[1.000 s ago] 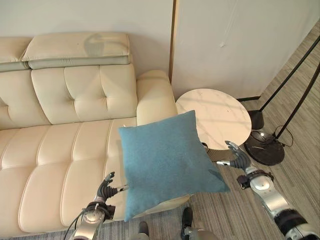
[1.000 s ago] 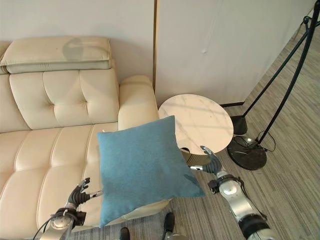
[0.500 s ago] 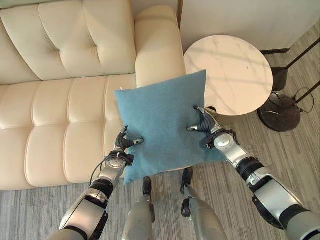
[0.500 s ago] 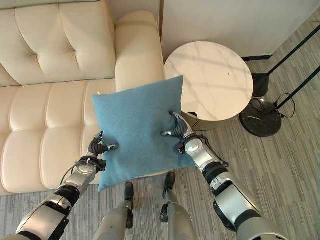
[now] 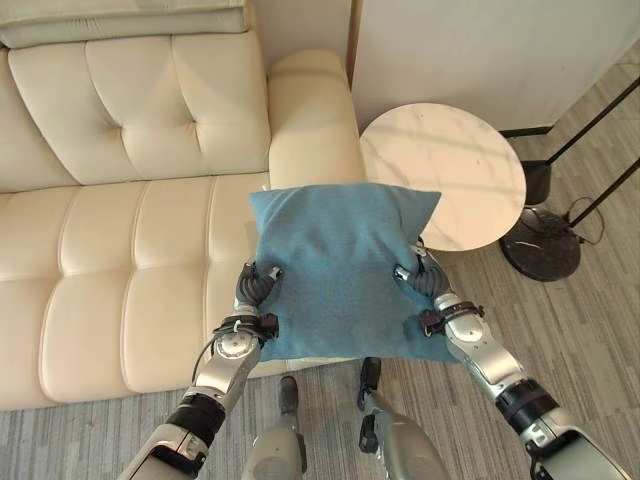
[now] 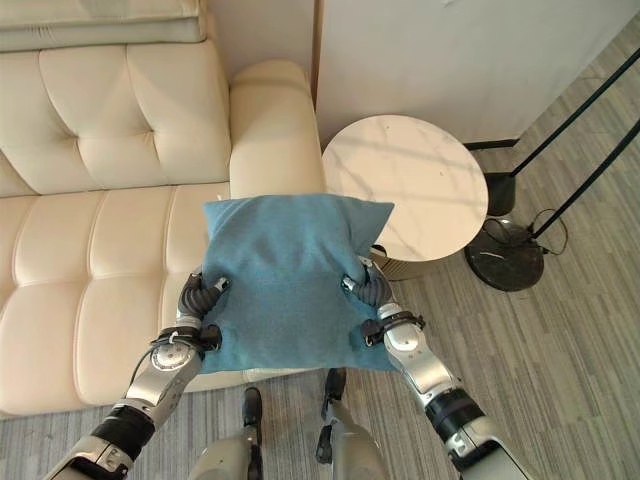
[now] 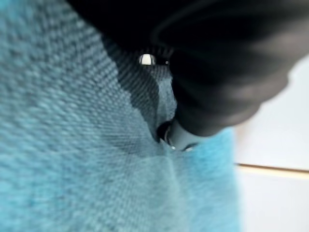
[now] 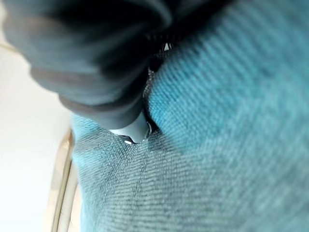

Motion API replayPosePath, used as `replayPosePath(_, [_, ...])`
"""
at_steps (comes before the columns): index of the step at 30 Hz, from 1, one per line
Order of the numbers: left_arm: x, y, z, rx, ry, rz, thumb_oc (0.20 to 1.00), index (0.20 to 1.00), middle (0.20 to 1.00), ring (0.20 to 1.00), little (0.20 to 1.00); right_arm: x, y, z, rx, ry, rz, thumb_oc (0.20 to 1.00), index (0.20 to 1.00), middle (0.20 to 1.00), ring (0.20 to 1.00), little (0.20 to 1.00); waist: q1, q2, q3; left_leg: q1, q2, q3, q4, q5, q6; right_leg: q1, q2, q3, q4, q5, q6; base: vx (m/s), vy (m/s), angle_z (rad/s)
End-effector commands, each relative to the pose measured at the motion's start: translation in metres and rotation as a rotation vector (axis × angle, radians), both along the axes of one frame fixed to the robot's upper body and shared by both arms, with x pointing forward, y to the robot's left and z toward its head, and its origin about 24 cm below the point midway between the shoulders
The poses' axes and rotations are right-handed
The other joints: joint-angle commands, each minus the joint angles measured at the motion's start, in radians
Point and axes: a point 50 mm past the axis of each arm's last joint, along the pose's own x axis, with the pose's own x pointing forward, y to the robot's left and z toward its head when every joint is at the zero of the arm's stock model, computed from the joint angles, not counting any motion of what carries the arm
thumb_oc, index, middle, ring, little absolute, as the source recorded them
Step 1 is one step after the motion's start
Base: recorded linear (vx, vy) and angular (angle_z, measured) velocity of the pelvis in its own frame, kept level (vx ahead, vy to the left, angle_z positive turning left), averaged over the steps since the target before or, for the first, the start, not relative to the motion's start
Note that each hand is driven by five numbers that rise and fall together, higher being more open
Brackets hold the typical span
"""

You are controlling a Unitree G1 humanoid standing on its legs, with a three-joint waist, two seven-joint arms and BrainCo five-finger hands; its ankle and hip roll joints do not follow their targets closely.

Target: Pick up all the scattered cushions and arrange them neatly on the sofa.

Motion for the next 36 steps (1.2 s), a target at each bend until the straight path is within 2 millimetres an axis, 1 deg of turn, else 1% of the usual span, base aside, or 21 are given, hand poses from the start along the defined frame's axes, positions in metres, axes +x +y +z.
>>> replayPosePath(1, [-0.001,-0.059,0.045,-0.113,-0.264,-0.268,0.200,0.200,0.200,0.200,0.200,-0.017,0.060,0.039,0.155,-0.213,0.288,0.200,0.200,0.200,0.200,0.200,-0.025,0.014,-0.109,-0.015,-0.025,0.016,0.095,-0.104,0.008,0.041,-0.033,0.045,0.114,-0.191,0.108,0.07,0.140,-0.05])
replayPosePath(3, [-0.014,-0.050,0.045,-0.100,-0.276,-0.255,0.200,0.200,0.200,0.200,0.200,-0.032,0.053,0.044,0.190,-0.247,0.264,0.200,0.200,0.200,0.200,0.200,-0.036,0.018,-0.134,0.020,-0.035,0.024,0.084,-0.115,0.019,0.061,-0.034,0.057,0.116,-0.188,0.116,0.03,0.161,-0.21])
replayPosePath(6, [-0.023,-0.045,0.051,-0.111,-0.310,-0.242,0.200,0.200,0.200,0.200,0.200,-0.042,0.052,0.051,0.234,-0.280,0.261,0.200,0.200,0.200,0.200,0.200,-0.044,0.024,-0.139,0.045,-0.041,0.039,0.065,-0.116,0.032,0.051,-0.036,0.072,0.141,-0.174,0.134,-0.08,0.134,-0.17])
replayPosePath(8, [-0.025,-0.042,0.057,-0.111,-0.340,-0.240,0.200,0.200,0.200,0.200,0.200,-0.044,0.053,0.061,0.246,-0.330,0.262,0.200,0.200,0.200,0.200,0.200,-0.046,0.026,-0.127,0.045,-0.034,0.044,0.062,-0.108,0.037,0.026,-0.037,0.088,0.206,-0.169,0.151,-0.18,0.061,-0.32])
replayPosePath(10, [-0.025,-0.044,0.063,-0.094,-0.364,-0.264,0.200,0.200,0.200,0.200,0.200,-0.047,0.052,0.073,0.251,-0.390,0.268,0.200,0.200,0.200,0.200,0.200,-0.045,0.030,-0.114,0.023,-0.025,0.033,0.077,-0.091,0.039,0.018,-0.016,0.121,0.288,-0.212,0.149,-0.23,0.021,-0.14])
replayPosePath(13, [-0.025,-0.048,0.069,-0.087,-0.386,-0.292,0.200,0.200,0.200,0.200,0.200,-0.047,0.049,0.090,0.246,-0.473,0.270,0.200,0.200,0.200,0.200,0.200,-0.035,0.036,-0.121,-0.027,-0.010,-0.005,0.092,-0.046,0.038,0.045,0.044,0.168,0.422,-0.289,0.122,-0.23,-0.037,0.32])
replayPosePath(15, [-0.025,-0.048,0.070,-0.087,-0.389,-0.302,0.200,0.200,0.200,0.200,0.200,-0.047,0.047,0.096,0.226,-0.512,0.264,0.200,0.200,0.200,0.200,0.200,-0.021,0.031,-0.139,-0.051,-0.014,-0.030,0.086,-0.023,0.031,0.096,0.073,0.188,0.442,-0.326,0.112,-0.18,-0.111,0.75])
replayPosePath(16, [-0.025,-0.048,0.070,-0.090,-0.390,-0.300,0.200,0.200,0.200,0.200,0.200,-0.046,0.047,0.097,0.220,-0.518,0.258,0.200,0.200,0.200,0.200,0.200,-0.012,0.027,-0.152,-0.073,-0.014,-0.038,0.087,-0.017,0.028,0.129,0.078,0.192,0.407,-0.335,0.101,-0.18,-0.152,0.67])
replayPosePath(17, [-0.026,-0.049,0.070,-0.097,-0.387,-0.303,0.200,0.200,0.200,0.200,0.200,-0.046,0.046,0.100,0.221,-0.537,0.253,0.200,0.200,0.200,0.200,0.200,0.006,0.017,-0.156,-0.099,-0.015,-0.048,0.088,0.003,0.013,0.175,0.086,0.193,0.347,-0.369,0.079,-0.19,-0.170,0.53])
replayPosePath(19, [-0.025,-0.046,0.070,-0.091,-0.388,-0.292,0.200,0.200,0.200,0.200,0.200,-0.047,0.047,0.104,0.229,-0.551,0.258,0.200,0.200,0.200,0.200,0.200,0.022,0.010,-0.158,-0.163,-0.009,-0.061,0.098,0.047,-0.026,0.216,0.112,0.204,0.210,-0.373,0.052,-0.24,-0.207,0.44])
replayPosePath(22, [-0.028,-0.048,0.071,-0.104,-0.393,-0.308,0.200,0.200,0.200,0.200,0.200,-0.050,0.042,0.111,0.224,-0.583,0.257,0.200,0.200,0.200,0.200,0.200,0.029,0.022,-0.136,-0.233,0.012,-0.071,0.134,0.082,-0.067,0.224,0.130,0.191,0.113,-0.363,0.030,-0.32,-0.144,0.44])
replayPosePath(23, [-0.028,-0.050,0.070,-0.113,-0.389,-0.308,0.200,0.200,0.200,0.200,0.200,-0.048,0.037,0.110,0.200,-0.583,0.237,0.200,0.200,0.200,0.200,0.200,0.014,0.028,-0.118,-0.249,0.029,-0.011,0.157,0.081,-0.058,0.210,0.121,0.156,0.099,-0.344,0.029,-0.30,-0.040,0.55])
replayPosePath(24, [-0.028,-0.050,0.070,-0.113,-0.389,-0.308,0.200,0.200,0.200,0.200,0.200,-0.048,0.037,0.110,0.199,-0.583,0.237,0.200,0.200,0.200,0.200,0.200,0.012,0.029,-0.118,-0.251,0.029,-0.012,0.161,0.078,-0.058,0.210,0.121,0.155,0.098,-0.344,0.029,-0.30,0.008,0.66])
replayPosePath(27, [-0.029,-0.055,0.069,-0.127,-0.382,-0.342,0.200,0.200,0.200,0.200,0.200,-0.052,0.030,0.108,0.192,-0.579,0.221,0.200,0.200,0.200,0.200,0.200,-0.028,0.020,-0.119,-0.200,0.051,0.119,0.234,-0.019,-0.012,0.187,0.083,0.095,0.103,-0.324,0.035,-0.19,0.033,0.76])
replayPosePath(28, [-0.029,-0.057,0.069,-0.128,-0.379,-0.355,0.200,0.200,0.200,0.200,0.200,-0.053,0.028,0.107,0.197,-0.573,0.216,0.200,0.200,0.200,0.200,0.200,-0.042,0.011,-0.120,-0.183,0.051,0.143,0.285,-0.069,-0.004,0.181,0.065,0.073,0.109,-0.320,0.034,-0.12,0.017,0.63])
replayPosePath(29, [-0.029,-0.057,0.069,-0.128,-0.379,-0.355,0.200,0.200,0.200,0.200,0.200,-0.053,0.028,0.107,0.197,-0.573,0.216,0.200,0.200,0.200,0.200,0.200,-0.043,0.012,-0.119,-0.186,0.053,0.140,0.294,-0.075,-0.004,0.182,0.066,0.071,0.110,-0.321,0.035,-0.15,0.066,1.16])
replayPosePath(30, [-0.028,-0.066,0.070,-0.145,-0.373,-0.399,0.200,0.200,0.200,0.200,0.200,-0.055,0.020,0.104,0.193,-0.561,0.192,0.200,0.200,0.200,0.200,0.200,-0.077,0.006,-0.134,-0.130,0.064,0.193,0.353,-0.156,0.001,0.172,0.031,0.001,0.103,-0.314,0.033,-0.09,0.062,1.03])
replayPosePath(31, [-0.028,-0.066,0.069,-0.145,-0.373,-0.399,0.200,0.200,0.200,0.200,0.200,-0.055,0.020,0.104,0.193,-0.561,0.191,0.200,0.200,0.200,0.200,0.200,-0.079,0.007,-0.133,-0.131,0.064,0.191,0.356,-0.158,0.001,0.173,0.032,-0.001,0.103,-0.315,0.033,-0.04,0.099,1.36])
replayPosePath(32, [-0.026,-0.069,0.070,-0.151,-0.374,-0.406,0.200,0.200,0.200,0.200,0.200,-0.055,0.018,0.103,0.193,-0.556,0.181,0.200,0.200,0.200,0.200,0.200,-0.093,0.009,-0.141,-0.097,0.082,0.224,0.362,-0.196,-0.011,0.178,0.018,-0.029,0.102,-0.323,0.042,0.06,0.085,1.11])
replayPosePath(33, [-0.026,-0.073,0.070,-0.160,-0.369,-0.423,0.200,0.200,0.200,0.200,0.200,-0.055,0.015,0.101,0.194,-0.549,0.167,0.200,0.200,0.200,0.200,0.200,-0.105,0.017,-0.144,-0.079,0.094,0.245,0.352,-0.197,-0.014,0.179,0.010,-0.058,0.101,-0.324,0.046,0.08,0.132,1.16])
replayPosePath(36, [-0.027,-0.074,0.068,-0.149,-0.351,-0.441,0.200,0.200,0.200,0.200,0.200,-0.058,0.014,0.100,0.200,-0.537,0.159,0.200,0.200,0.200,0.200,0.200,-0.122,0.026,-0.151,-0.044,0.077,0.252,0.282,-0.194,-0.013,0.183,-0.004,-0.090,0.105,-0.313,0.060,0.10,0.181,0.87])
